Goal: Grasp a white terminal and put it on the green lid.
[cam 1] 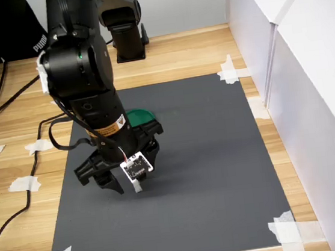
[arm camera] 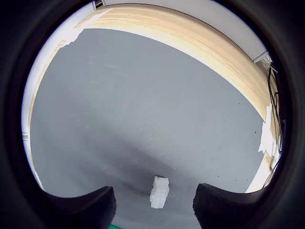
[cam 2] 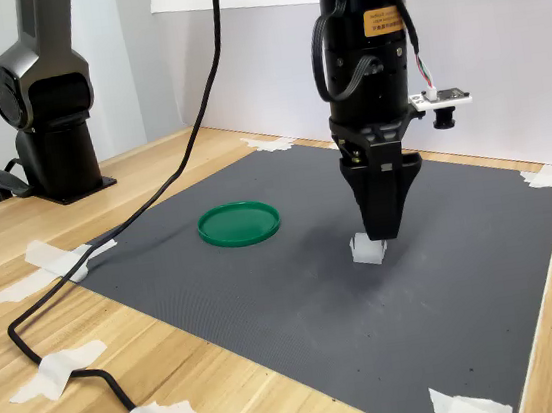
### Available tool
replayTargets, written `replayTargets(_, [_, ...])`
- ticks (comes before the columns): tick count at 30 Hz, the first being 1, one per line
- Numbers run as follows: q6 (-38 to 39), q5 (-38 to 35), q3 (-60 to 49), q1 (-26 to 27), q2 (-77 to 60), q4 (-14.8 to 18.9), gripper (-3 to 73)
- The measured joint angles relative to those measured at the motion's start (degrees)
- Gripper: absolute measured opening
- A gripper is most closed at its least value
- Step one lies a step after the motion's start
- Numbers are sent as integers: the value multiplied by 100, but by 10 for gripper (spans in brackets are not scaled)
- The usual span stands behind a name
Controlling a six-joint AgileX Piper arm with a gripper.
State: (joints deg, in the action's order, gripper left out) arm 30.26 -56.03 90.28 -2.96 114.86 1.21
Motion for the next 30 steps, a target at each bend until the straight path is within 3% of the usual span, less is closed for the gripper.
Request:
replayTargets(18, [-139, 5, 0, 0, 388, -121, 613])
replayTargets(22, [-139, 5, 0, 0, 391, -121, 519])
replayTargets(30, [-144, 5, 0, 0, 395, -121, 196])
